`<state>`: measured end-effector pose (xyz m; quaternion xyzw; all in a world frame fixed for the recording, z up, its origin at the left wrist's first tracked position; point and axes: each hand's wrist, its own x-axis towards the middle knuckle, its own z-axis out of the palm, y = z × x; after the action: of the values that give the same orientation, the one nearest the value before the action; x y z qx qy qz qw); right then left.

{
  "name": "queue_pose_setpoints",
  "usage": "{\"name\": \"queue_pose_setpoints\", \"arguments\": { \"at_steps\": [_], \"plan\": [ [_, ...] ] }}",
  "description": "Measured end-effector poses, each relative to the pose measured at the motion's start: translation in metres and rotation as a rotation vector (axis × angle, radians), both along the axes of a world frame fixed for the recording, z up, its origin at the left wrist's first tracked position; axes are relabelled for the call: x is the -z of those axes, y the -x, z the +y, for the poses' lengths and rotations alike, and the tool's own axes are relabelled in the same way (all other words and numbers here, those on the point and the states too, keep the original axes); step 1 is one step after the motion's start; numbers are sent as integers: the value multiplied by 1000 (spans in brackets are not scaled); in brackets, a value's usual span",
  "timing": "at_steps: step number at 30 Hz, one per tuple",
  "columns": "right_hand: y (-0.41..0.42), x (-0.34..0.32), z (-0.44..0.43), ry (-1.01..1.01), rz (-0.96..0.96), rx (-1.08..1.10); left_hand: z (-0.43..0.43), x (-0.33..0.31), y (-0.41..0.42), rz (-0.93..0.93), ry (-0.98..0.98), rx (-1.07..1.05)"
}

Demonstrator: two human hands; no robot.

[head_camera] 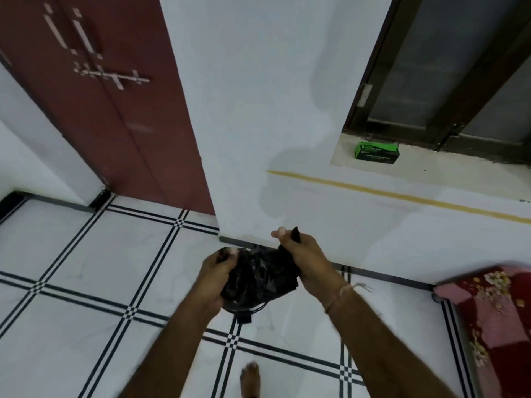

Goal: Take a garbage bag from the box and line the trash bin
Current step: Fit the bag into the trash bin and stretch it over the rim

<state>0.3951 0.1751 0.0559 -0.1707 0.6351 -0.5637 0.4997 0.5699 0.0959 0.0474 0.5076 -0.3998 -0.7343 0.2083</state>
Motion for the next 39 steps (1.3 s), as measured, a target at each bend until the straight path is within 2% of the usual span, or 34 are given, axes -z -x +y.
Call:
{"name": "queue_pose_setpoints", "arguments": {
  "at_steps": [2, 5, 7, 9, 11, 14, 16, 20, 22, 27, 29, 31, 34, 36, 39],
  "plan": [
    [-8, 8, 11, 38, -113, 5, 2, 2, -22, -7, -76, -99],
    [-35, 15, 20, 29, -114, 32, 11, -4, -45, 111, -207, -85],
    [-54, 15, 19, 0, -64, 47, 16, -9, -60, 57, -92, 154],
    [-68, 15, 16, -4, -27, 49, 15, -1, -75, -125, 166, 371],
    [-81, 15, 11, 0, 10, 26, 1, 13, -94, -200, 256, 298],
    [-103, 15, -5, -19, 77, -24, -32, 26, -123, 7, -60, 0],
    [-123, 17, -22, -29, 66, -14, -55, 31, -141, 59, -144, -88],
    [-160, 23, -58, 12, -37, 38, -94, 39, -172, 63, -86, 51],
    [-172, 26, -66, 23, -66, 67, -108, 38, -178, 24, -67, 23],
    [-187, 28, -78, 65, -43, 79, -132, 43, -182, 38, -179, -35],
    [-188, 21, -86, 69, -12, 59, -135, 44, -181, -74, -79, 31],
    [-185, 14, -91, 82, 31, 15, -134, 39, -178, -184, 127, 96],
    [-177, 5, -101, 89, 105, -137, -132, 18, -169, -25, 408, 312],
    [-171, -1, -105, 93, 122, -223, -134, 5, -160, 103, 420, 460],
    [-158, -9, -107, 106, 132, -200, -138, 0, -152, 176, 449, 445]
  ]
}}
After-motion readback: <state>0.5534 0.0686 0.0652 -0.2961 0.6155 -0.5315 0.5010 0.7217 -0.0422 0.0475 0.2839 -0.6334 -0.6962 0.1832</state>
